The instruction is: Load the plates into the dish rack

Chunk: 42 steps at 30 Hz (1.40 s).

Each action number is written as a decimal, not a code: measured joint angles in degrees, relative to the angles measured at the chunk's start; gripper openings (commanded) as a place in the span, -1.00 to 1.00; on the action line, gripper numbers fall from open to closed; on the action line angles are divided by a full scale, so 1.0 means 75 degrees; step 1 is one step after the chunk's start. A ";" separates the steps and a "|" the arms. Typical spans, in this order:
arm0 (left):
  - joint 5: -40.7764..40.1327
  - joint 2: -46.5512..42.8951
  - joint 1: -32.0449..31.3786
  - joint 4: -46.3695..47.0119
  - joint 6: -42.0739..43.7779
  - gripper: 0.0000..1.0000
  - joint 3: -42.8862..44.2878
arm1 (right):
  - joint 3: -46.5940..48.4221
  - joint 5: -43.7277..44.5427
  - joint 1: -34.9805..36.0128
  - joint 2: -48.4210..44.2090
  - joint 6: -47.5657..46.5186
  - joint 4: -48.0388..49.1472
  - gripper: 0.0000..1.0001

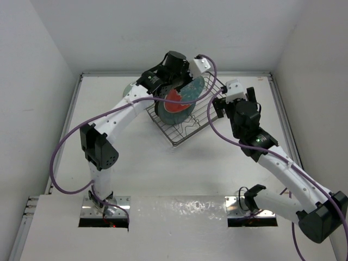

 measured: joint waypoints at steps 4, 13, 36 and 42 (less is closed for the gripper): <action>-0.0085 -0.0009 0.0000 0.0245 0.0064 -1.00 -0.0402 | -0.0003 0.0003 0.0000 0.0009 -0.0055 0.0000 0.94; -0.0009 -0.0009 -0.0017 0.0216 -0.0052 -1.00 -0.1163 | -0.0003 0.0003 0.0000 0.0050 -0.0111 0.0000 0.95; 0.0930 -0.0026 0.0382 0.0618 -0.0863 0.23 -0.0627 | 0.0000 -0.0047 0.0000 0.0236 -0.0254 0.0000 0.96; 0.0102 -0.0085 0.0423 0.0854 -0.1274 0.60 0.0813 | 0.0178 -0.0163 0.0000 0.0638 -0.0245 -0.0020 0.96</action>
